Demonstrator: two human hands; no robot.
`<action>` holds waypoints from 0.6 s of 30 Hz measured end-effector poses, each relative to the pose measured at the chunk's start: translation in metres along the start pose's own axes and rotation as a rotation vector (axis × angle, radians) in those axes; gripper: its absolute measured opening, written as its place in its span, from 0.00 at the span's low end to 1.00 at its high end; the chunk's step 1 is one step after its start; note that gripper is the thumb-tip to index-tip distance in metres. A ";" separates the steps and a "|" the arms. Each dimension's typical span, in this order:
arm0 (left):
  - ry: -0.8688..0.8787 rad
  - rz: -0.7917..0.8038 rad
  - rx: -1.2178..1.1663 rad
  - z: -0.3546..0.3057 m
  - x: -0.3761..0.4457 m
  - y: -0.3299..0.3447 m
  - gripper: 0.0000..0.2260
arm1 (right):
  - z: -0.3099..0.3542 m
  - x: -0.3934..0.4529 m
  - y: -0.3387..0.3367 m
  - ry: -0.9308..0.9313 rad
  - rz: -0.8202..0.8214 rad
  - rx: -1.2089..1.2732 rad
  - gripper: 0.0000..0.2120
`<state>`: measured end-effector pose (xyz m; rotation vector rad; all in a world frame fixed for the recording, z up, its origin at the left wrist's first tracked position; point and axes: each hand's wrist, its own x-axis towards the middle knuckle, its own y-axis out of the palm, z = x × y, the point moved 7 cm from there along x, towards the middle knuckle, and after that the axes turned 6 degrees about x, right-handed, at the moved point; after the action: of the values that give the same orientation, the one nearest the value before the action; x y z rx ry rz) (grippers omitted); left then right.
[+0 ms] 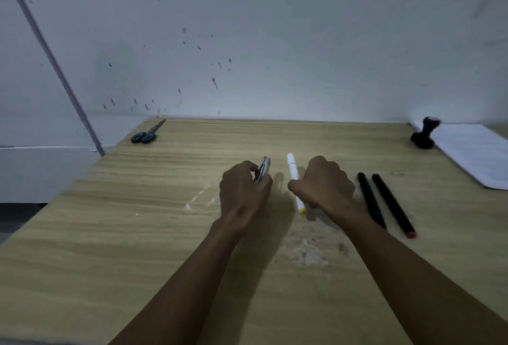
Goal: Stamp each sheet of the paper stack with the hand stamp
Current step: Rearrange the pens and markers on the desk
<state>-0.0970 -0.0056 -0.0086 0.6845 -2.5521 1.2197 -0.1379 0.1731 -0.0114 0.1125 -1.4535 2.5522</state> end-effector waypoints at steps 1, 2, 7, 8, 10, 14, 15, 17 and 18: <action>0.017 0.010 0.012 -0.009 -0.009 0.006 0.11 | -0.012 -0.004 -0.006 0.001 -0.006 -0.016 0.14; 0.026 0.021 0.023 -0.016 -0.018 0.012 0.11 | -0.023 -0.007 -0.012 0.000 -0.011 -0.026 0.15; 0.026 0.116 0.152 -0.038 -0.054 0.045 0.13 | -0.062 -0.021 -0.029 -0.007 -0.067 -0.072 0.16; 0.030 0.128 0.174 -0.042 -0.059 0.050 0.12 | -0.066 -0.023 -0.031 -0.010 -0.077 -0.077 0.15; 0.046 0.132 0.211 -0.050 -0.066 0.057 0.11 | -0.071 -0.026 -0.031 -0.017 -0.079 -0.083 0.15; 0.041 0.158 0.230 -0.065 -0.073 0.066 0.12 | -0.077 -0.031 -0.031 -0.002 -0.095 -0.100 0.13; 0.032 0.171 0.228 -0.068 -0.073 0.068 0.12 | -0.078 -0.032 -0.032 -0.002 -0.107 -0.103 0.12; 0.019 0.190 0.229 -0.073 -0.072 0.071 0.12 | -0.077 -0.033 -0.033 -0.017 -0.124 -0.099 0.13; 0.017 0.195 0.235 -0.075 -0.071 0.072 0.11 | -0.077 -0.032 -0.033 -0.024 -0.124 -0.095 0.13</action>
<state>-0.0708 0.1139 -0.0379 0.4755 -2.5344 1.5993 -0.0968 0.2506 -0.0287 0.2123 -1.5236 2.3879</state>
